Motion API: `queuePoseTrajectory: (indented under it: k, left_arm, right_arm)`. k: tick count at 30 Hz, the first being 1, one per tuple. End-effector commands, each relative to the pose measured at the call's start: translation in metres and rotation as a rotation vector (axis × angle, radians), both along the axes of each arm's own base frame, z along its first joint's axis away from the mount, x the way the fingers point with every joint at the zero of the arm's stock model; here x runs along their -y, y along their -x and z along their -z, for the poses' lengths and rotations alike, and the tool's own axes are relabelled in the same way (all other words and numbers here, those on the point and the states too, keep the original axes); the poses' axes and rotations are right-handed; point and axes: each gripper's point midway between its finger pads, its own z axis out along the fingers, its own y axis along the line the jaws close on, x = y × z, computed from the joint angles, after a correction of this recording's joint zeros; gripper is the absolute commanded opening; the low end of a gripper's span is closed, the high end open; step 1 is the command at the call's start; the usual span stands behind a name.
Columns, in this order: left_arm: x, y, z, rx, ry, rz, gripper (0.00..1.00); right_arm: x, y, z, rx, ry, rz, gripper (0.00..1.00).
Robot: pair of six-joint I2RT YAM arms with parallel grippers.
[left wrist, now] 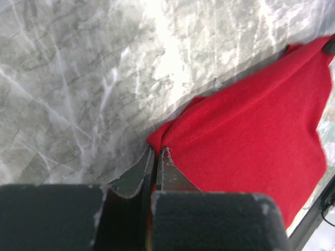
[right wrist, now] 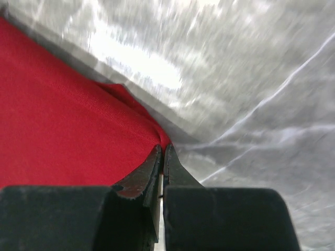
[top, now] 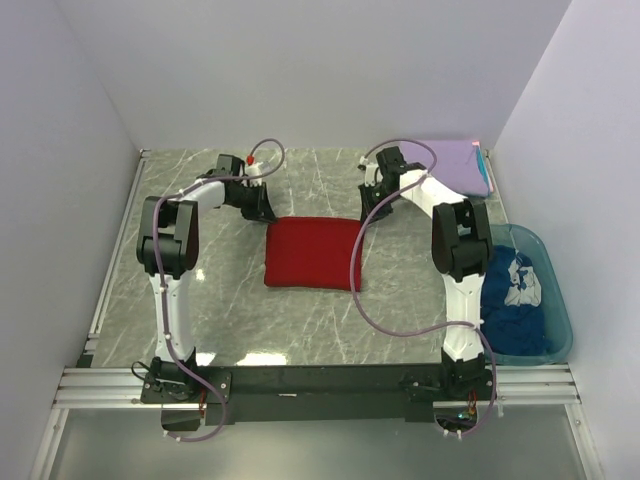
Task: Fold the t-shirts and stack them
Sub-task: Fold the tshirt
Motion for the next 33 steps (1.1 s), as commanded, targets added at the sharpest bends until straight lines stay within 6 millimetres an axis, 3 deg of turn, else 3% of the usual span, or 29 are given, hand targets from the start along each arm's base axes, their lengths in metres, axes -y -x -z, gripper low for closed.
queuePoseTrajectory:
  k: [1, 4, 6, 7, 8, 9, 11, 12, 13, 14, 15, 16, 17, 18, 19, 20, 21, 22, 26, 28, 30, 33]
  left_arm:
    - [-0.034, -0.007, 0.001, 0.021, -0.090, -0.088, 0.01]
    - [-0.045, -0.005, -0.002, 0.021, -0.096, -0.121, 0.01]
    - [-0.047, -0.005, -0.012, 0.028, -0.067, -0.138, 0.06]
    - [-0.050, -0.008, -0.019, 0.046, -0.044, -0.144, 0.15]
    - [-0.050, -0.008, -0.027, 0.055, -0.024, -0.142, 0.24]
    - [-0.048, -0.007, -0.051, 0.095, 0.017, -0.122, 0.37]
    - [-0.047, -0.001, -0.078, 0.138, 0.074, -0.091, 0.45]
    - [-0.040, 0.011, -0.105, 0.183, 0.129, -0.043, 0.55]
    - [-0.034, 0.020, -0.117, 0.188, 0.167, -0.016, 0.57]
    - [-0.022, 0.041, -0.134, 0.176, 0.244, 0.020, 0.61]
    - [-0.021, 0.042, -0.146, 0.192, 0.256, 0.009, 0.63]
    - [-0.007, 0.064, -0.142, 0.132, 0.318, 0.050, 0.63]
    - [0.000, 0.076, -0.143, 0.102, 0.351, 0.067, 0.62]
    - [0.010, 0.087, -0.154, 0.090, 0.398, 0.077, 0.59]
    - [0.024, 0.112, -0.140, 0.014, 0.432, 0.104, 0.58]
    - [0.032, 0.123, -0.137, -0.012, 0.456, 0.112, 0.58]
    - [0.046, 0.141, -0.132, -0.047, 0.491, 0.124, 0.55]
    - [0.053, 0.151, -0.129, -0.073, 0.505, 0.137, 0.53]
    - [0.076, 0.181, -0.092, -0.212, 0.508, 0.160, 0.38]
    - [0.080, 0.189, -0.072, -0.276, 0.495, 0.147, 0.34]
    - [0.074, 0.190, -0.042, -0.364, 0.471, 0.088, 0.31]
    - [0.056, 0.190, -0.003, -0.438, 0.397, 0.048, 0.30]
  right_arm:
    - [0.031, -0.022, 0.005, 0.051, 0.127, 0.048, 0.00]
    - [0.025, -0.033, 0.000, 0.069, 0.104, 0.037, 0.00]
    - [0.019, -0.040, -0.012, 0.096, 0.074, 0.021, 0.07]
    - [0.016, -0.041, -0.022, 0.113, 0.060, 0.006, 0.17]
    - [0.015, -0.041, -0.031, 0.126, 0.050, 0.000, 0.51]
    - [0.012, -0.037, -0.040, 0.130, 0.031, -0.025, 0.68]
    - [0.009, -0.030, -0.075, 0.180, -0.015, -0.047, 0.78]
    - [0.001, -0.018, -0.084, 0.167, -0.079, -0.075, 0.78]
    - [-0.004, -0.009, -0.109, 0.195, -0.125, -0.092, 0.78]
    - [-0.020, 0.012, -0.116, 0.142, -0.230, -0.131, 0.78]
    - [-0.022, 0.021, -0.118, 0.124, -0.235, -0.125, 0.78]
    - [-0.038, 0.041, -0.134, 0.100, -0.329, -0.168, 0.79]
    - [-0.047, 0.056, -0.137, 0.058, -0.383, -0.187, 0.79]
    - [-0.055, 0.076, -0.126, -0.022, -0.425, -0.177, 0.79]
    - [-0.074, 0.096, -0.134, -0.070, -0.503, -0.217, 0.79]
    - [-0.083, 0.102, -0.133, -0.080, -0.542, -0.226, 0.79]
    - [-0.090, 0.119, -0.121, -0.181, -0.568, -0.183, 0.79]
    - [-0.102, 0.133, -0.121, -0.233, -0.615, -0.205, 0.79]
    - [-0.127, 0.153, -0.096, -0.347, -0.675, -0.179, 0.67]
    - [-0.128, 0.160, -0.070, -0.392, -0.639, -0.164, 0.58]
    - [-0.119, 0.165, -0.031, -0.460, -0.578, -0.118, 0.51]
    - [-0.091, 0.161, 0.013, -0.512, -0.485, -0.018, 0.48]
